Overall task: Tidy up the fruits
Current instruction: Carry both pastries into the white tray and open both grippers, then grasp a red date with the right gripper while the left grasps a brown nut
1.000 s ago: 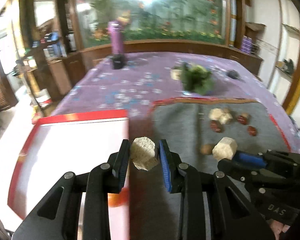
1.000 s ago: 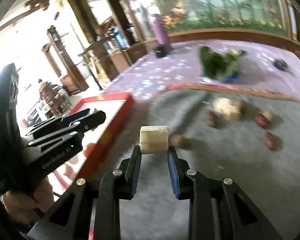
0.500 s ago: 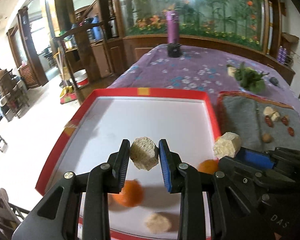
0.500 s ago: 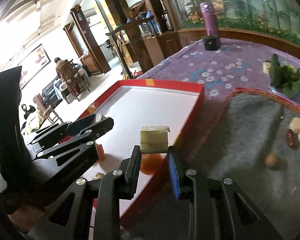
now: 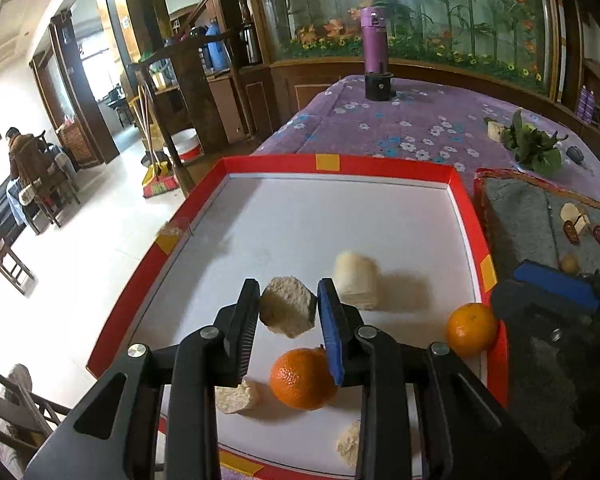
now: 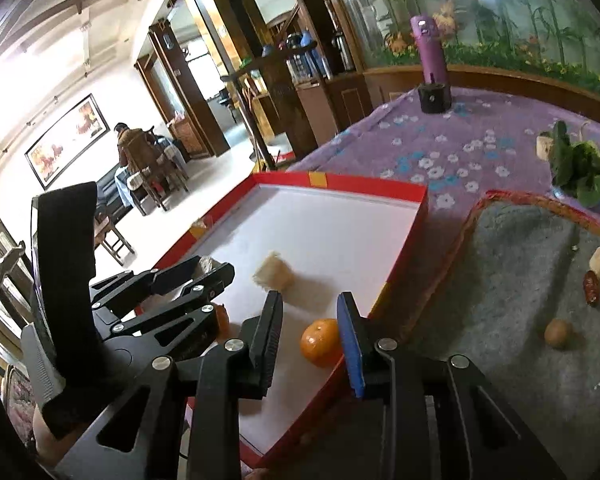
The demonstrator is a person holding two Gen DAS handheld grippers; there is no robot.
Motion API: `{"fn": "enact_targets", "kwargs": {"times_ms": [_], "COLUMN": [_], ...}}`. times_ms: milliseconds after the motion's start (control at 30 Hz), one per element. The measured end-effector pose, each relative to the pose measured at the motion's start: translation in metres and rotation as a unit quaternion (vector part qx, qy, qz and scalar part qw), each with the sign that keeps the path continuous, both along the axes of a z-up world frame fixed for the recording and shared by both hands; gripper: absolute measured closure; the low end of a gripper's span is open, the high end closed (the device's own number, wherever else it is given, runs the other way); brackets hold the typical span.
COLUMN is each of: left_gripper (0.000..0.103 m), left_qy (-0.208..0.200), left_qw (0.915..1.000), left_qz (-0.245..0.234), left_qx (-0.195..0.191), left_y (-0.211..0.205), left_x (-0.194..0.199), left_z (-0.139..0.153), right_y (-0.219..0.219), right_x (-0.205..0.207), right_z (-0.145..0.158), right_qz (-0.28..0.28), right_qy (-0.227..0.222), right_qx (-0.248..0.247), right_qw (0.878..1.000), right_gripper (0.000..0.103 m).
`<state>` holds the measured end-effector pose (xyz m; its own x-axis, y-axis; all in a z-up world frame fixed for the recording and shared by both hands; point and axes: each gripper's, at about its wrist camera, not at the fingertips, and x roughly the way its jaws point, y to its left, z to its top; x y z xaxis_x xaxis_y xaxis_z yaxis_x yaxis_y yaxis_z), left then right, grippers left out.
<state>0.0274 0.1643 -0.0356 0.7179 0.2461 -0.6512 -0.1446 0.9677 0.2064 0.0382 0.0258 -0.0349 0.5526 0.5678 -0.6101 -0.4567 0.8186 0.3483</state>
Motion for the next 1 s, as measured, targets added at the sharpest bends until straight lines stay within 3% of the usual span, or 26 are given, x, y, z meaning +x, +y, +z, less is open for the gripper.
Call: {"fn": "enact_targets", "kwargs": {"times_ms": [167,300,500,700,1000], "left_gripper": [0.071,0.061,0.056,0.051,0.051], "left_qy": [-0.020,-0.045,-0.069,-0.068,-0.055], "left_qw": [0.9997,0.9981,0.9938,0.9887,0.9795], "left_qz": [-0.013,-0.036,-0.082,-0.128,-0.187], "left_qx": [0.010,0.020,0.031,0.037,0.050], "left_y": [-0.015,-0.039,-0.086,-0.134,-0.201], "left_x": [-0.007,-0.014,-0.022,-0.022,-0.018], "left_z": [0.013,0.030,0.049,0.053,0.048], "right_y": [-0.021,-0.048,-0.111,-0.180,-0.289], "right_x": [-0.004,-0.008,-0.021,-0.032,-0.050], "right_z": [0.006,0.011,0.019,0.021,0.010], "right_qz": [-0.019,-0.043,-0.095,-0.154,-0.256], "right_qy": [-0.008,-0.016,-0.028,-0.035,-0.021], "right_qx": [0.010,0.016,0.035,0.038,0.049], "right_qw": [1.000,0.999,0.994,0.987,0.965], "right_gripper": [0.073,0.072,0.071,0.068,0.067]}}
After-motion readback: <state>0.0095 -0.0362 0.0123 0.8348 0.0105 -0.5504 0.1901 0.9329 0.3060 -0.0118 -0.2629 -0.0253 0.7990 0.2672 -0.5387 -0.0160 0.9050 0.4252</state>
